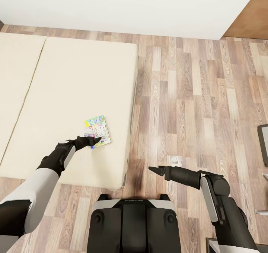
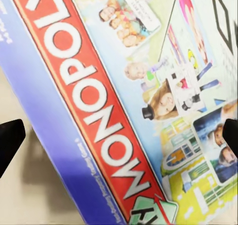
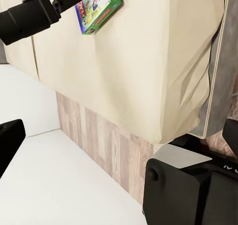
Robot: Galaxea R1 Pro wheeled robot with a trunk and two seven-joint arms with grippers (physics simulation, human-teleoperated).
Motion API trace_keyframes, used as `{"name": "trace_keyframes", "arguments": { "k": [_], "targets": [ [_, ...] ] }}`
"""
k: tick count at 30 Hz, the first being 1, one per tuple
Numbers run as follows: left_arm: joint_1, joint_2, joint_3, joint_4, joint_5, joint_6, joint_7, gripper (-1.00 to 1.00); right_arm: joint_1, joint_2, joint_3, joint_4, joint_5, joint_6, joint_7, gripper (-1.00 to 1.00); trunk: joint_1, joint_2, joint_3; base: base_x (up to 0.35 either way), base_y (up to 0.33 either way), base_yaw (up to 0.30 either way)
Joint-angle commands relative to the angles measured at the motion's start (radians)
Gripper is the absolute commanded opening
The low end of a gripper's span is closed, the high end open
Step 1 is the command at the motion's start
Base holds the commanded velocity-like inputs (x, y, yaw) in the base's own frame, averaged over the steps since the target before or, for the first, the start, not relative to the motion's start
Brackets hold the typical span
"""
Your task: Put all the toys in the child's room - the three board games (two on the bed and one on the table), the two jigsaw puzzles on the table, and the tennis ball on the table - inside the toy box on the table in the child's room.
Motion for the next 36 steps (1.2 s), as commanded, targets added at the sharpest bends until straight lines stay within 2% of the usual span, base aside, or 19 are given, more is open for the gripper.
{"name": "trace_keyframes", "arguments": {
  "k": [1,20,25,34,36],
  "targets": [
    [0.0,0.0,0.002,-0.001,0.0,0.007,-0.008,1.0,0.0,0.001,-0.002,0.0,-0.005,0.007,0.0,1.0,0.0,-0.001,-0.001,0.0,0.0,0.0],
    [0.0,-0.003,0.004,-0.001,0.003,0.019,-0.038,1.0,0.0,0.0,-0.002,0.0,-0.005,0.006,0.001,1.0,0.0,-0.001,-0.001,0.0,0.0,0.0],
    [0.0,-0.014,0.008,-0.001,0.003,0.023,-0.043,1.0,0.0,-0.033,-0.001,0.0,-0.014,0.002,0.003,1.0,0.0,-0.001,-0.001,0.0,0.0,0.0],
    [0.0,-0.019,0.011,-0.001,0.003,0.024,-0.046,1.0,0.0,-0.044,-0.004,0.001,-0.02,-0.002,0.005,1.0,0.0,-0.001,-0.001,0.0,0.0,0.0],
    [0.0,-0.02,0.011,-0.001,0.003,0.024,-0.046,1.0,0.0,-0.045,-0.027,0.012,-0.017,-0.008,0.004,1.0,0.0,-0.001,-0.001,0.0,0.0,0.0]
  ]
}}
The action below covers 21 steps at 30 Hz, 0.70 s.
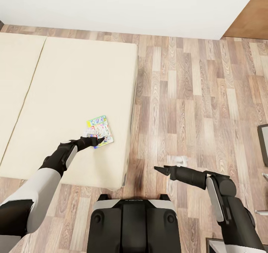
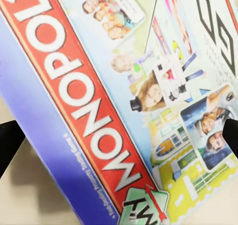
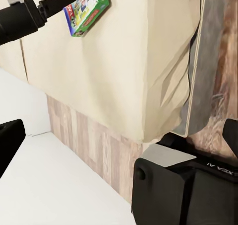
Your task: Put all the toys in the child's room - the three board games (two on the bed and one on the table), the two jigsaw puzzles on the table, and the tennis ball on the table - inside the toy box on the table in the child's room.
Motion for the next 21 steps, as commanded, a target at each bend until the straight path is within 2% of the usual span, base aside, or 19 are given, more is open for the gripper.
{"name": "trace_keyframes", "arguments": {
  "k": [1,4,5,8,10,13,21],
  "targets": [
    [0.0,-0.001,0.003,-0.001,0.001,0.008,-0.005,1.0,-0.001,0.0,-0.062,0.05,-0.01,-0.046,0.002,1.0,0.0,-0.001,-0.001,0.0,0.0,0.0],
    [0.0,-0.001,0.003,-0.001,0.001,0.008,-0.005,1.0,-0.001,0.0,-0.15,0.155,-0.014,-0.185,0.01,1.0,0.0,-0.001,-0.001,0.0,0.0,0.0],
    [0.0,-0.001,0.003,-0.001,0.001,0.008,-0.005,1.0,-0.001,-0.001,-0.163,0.181,-0.014,-0.207,0.014,1.0,0.0,-0.001,-0.001,0.0,0.0,0.0],
    [0.0,-0.001,0.003,-0.001,0.001,0.008,-0.005,1.0,-0.004,-0.004,-0.219,0.335,-0.013,-0.305,0.057,1.0,0.0,-0.001,-0.001,0.0,0.0,0.0],
    [0.0,-0.003,0.003,-0.001,0.0,0.008,-0.005,1.0,-0.005,-0.019,-0.232,0.389,-0.013,-0.334,0.082,1.0,0.0,-0.001,-0.001,0.0,0.0,0.0],
    [-0.001,-0.007,0.003,-0.001,-0.001,0.008,-0.005,1.0,-0.005,-0.031,-0.239,0.417,-0.013,-0.348,0.097,1.0,0.0,-0.001,-0.001,0.0,0.0,0.0],
    [0.0,-0.011,0.003,-0.001,-0.001,0.008,-0.005,1.0,-0.005,-0.035,-0.241,0.426,-0.013,-0.35,0.1,1.0,0.0,-0.001,-0.001,0.0,0.0,0.0]
  ]
}}
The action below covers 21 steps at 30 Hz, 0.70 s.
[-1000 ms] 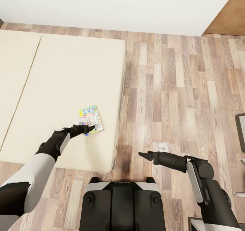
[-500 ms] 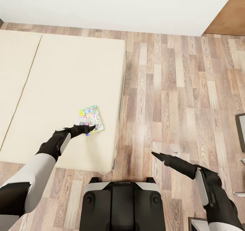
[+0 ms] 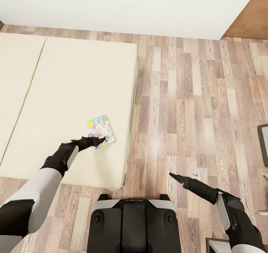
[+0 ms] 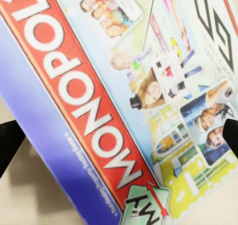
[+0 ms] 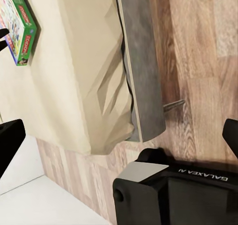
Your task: Put all the toys in the child's room - the three board games (two on the bed and one on the table), the two jigsaw puzzles on the table, and the tennis ball on the table - inside the toy box on the table in the child's room.
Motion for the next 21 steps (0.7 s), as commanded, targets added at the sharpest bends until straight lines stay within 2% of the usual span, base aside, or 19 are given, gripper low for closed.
{"name": "trace_keyframes", "arguments": {
  "k": [1,21],
  "targets": [
    [0.0,0.0,0.003,-0.001,0.001,0.008,-0.005,1.0,0.0,0.0,-0.001,0.0,-0.005,0.007,0.001,1.0,0.0,-0.001,-0.001,0.0,0.0,0.0],
    [0.0,-0.001,0.001,-0.001,0.0,0.008,-0.005,1.0,0.0,-0.001,-0.004,-0.004,-0.006,0.014,0.003,1.0,0.0,-0.001,-0.001,0.0,0.0,0.0]
  ]
}}
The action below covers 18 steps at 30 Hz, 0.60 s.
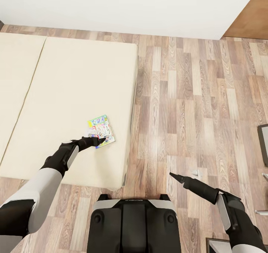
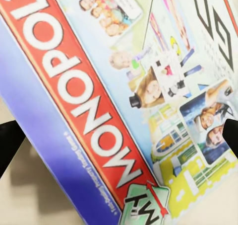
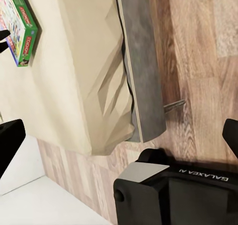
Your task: Put all the toys in the child's room - the three board games (two on the bed and one on the table), the two jigsaw puzzles on the table, and the tennis ball on the table - inside the toy box on the table in the child's room.
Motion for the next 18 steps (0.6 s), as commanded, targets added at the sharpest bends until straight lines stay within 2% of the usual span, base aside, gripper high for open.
{"name": "trace_keyframes", "arguments": {
  "k": [1,18],
  "targets": [
    [0.0,0.0,0.002,-0.001,0.0,0.008,-0.004,1.0,0.0,0.0,-0.001,-0.001,-0.005,0.007,0.003,1.0,0.0,-0.001,-0.001,0.0,0.0,0.0],
    [0.0,0.0,0.002,-0.001,0.002,0.008,-0.006,1.0,0.0,-0.001,-0.005,-0.003,-0.009,0.007,0.007,1.0,0.0,-0.001,-0.001,0.0,0.0,0.0]
  ]
}}
